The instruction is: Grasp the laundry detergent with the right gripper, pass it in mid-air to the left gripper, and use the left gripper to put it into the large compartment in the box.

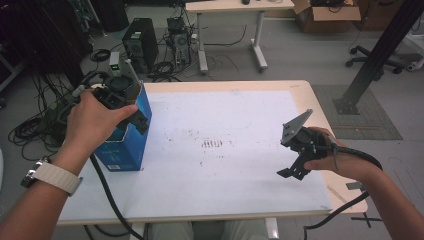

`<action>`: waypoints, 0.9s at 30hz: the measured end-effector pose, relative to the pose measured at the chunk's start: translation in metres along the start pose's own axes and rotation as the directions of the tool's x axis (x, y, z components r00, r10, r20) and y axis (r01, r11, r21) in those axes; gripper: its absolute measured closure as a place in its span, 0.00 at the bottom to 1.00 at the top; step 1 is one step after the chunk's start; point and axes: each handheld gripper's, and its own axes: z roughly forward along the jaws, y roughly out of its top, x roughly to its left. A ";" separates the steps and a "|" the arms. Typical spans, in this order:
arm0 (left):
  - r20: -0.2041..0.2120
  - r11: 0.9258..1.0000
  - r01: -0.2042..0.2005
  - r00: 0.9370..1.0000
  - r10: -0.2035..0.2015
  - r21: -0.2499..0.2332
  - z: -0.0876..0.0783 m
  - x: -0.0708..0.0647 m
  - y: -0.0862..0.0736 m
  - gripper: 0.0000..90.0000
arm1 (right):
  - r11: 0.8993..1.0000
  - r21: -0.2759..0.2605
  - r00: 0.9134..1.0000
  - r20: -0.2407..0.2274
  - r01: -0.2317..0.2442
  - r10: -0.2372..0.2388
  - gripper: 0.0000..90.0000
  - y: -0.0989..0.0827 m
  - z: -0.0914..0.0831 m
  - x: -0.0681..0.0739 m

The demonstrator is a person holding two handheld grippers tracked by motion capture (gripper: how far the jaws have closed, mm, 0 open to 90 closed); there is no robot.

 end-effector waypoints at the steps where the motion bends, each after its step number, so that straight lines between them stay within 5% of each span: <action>1: 0.001 1.000 -0.009 1.000 0.009 0.001 0.000 -0.002 0.000 0.08 | 1.000 0.000 1.000 0.001 -0.003 0.003 0.06 -0.001 0.000 0.000; 27: 0.031 0.992 -0.124 0.992 0.124 -0.009 0.003 -0.050 -0.004 0.07 | 1.000 0.006 1.000 -0.001 0.000 0.000 0.06 0.000 0.000 0.002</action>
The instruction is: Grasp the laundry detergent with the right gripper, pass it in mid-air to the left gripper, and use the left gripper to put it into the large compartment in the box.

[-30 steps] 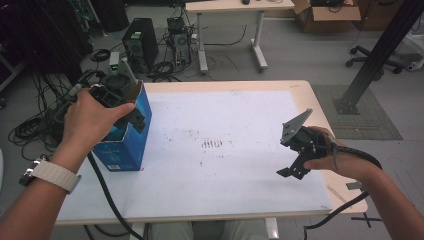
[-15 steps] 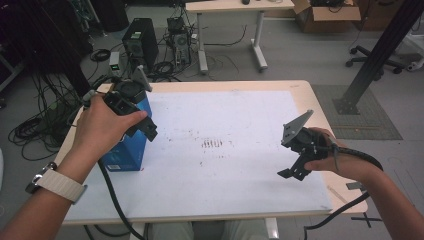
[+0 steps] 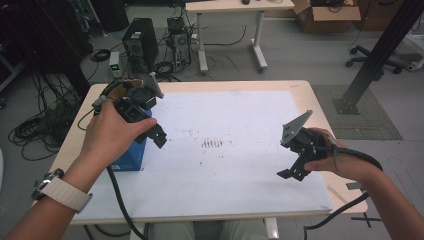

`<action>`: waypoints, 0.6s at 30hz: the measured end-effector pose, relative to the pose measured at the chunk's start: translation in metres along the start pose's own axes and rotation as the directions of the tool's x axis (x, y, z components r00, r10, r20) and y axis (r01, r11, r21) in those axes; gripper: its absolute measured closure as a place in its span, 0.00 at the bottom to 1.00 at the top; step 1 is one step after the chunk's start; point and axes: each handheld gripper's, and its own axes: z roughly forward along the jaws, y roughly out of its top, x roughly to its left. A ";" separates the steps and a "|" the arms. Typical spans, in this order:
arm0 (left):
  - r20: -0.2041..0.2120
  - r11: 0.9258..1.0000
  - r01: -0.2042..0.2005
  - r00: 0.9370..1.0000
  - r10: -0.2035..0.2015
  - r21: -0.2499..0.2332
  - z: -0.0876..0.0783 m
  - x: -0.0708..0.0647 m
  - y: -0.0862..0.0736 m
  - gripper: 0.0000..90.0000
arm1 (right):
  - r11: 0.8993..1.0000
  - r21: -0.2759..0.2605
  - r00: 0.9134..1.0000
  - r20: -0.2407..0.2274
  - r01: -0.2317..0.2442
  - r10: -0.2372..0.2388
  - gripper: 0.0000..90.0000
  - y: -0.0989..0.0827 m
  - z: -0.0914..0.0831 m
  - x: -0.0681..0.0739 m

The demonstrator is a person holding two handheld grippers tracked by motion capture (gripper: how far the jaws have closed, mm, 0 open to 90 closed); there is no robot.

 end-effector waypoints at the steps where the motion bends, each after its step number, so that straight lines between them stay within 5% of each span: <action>1: -0.002 1.000 -0.006 1.000 0.006 -0.002 0.000 -0.003 0.001 0.07 | 1.000 0.002 1.000 -0.001 -0.001 0.001 0.06 0.000 0.000 0.000; 18: 0.025 0.999 -0.045 0.999 0.046 -0.028 0.000 -0.021 0.008 0.07 | 1.000 -0.004 1.000 0.006 -0.005 0.005 0.06 -0.001 -0.004 0.001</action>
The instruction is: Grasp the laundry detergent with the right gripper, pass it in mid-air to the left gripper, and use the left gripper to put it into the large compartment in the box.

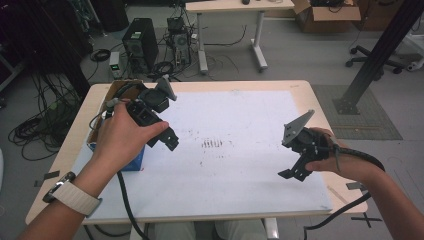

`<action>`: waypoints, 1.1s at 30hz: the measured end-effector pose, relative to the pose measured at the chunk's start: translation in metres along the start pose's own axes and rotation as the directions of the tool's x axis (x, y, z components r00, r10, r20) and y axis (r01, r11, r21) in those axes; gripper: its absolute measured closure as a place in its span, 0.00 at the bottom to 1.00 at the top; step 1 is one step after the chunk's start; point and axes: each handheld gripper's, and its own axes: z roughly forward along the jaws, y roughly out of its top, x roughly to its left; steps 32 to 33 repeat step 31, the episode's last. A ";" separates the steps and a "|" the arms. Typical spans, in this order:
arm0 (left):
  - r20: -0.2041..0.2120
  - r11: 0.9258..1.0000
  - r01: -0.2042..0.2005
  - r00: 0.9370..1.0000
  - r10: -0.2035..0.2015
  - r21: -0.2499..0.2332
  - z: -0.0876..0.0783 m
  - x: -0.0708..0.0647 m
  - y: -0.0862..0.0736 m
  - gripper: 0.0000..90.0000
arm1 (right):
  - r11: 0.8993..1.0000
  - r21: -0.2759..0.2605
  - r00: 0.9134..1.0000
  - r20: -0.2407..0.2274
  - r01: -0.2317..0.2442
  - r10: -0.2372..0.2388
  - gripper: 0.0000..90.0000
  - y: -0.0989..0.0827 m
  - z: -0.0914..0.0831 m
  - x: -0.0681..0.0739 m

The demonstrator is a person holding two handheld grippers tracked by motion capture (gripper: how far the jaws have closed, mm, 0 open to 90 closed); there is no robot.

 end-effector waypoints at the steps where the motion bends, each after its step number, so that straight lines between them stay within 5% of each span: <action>1: 0.003 1.000 0.001 1.000 -0.001 -0.004 0.000 -0.001 0.000 0.07 | 1.000 0.000 1.000 0.001 0.001 -0.001 0.06 0.000 0.000 0.000; 33: 0.020 1.000 -0.005 1.000 0.005 -0.008 0.005 -0.003 0.001 0.08 | 1.000 -0.009 1.000 0.004 0.006 -0.006 0.06 0.001 -0.002 0.003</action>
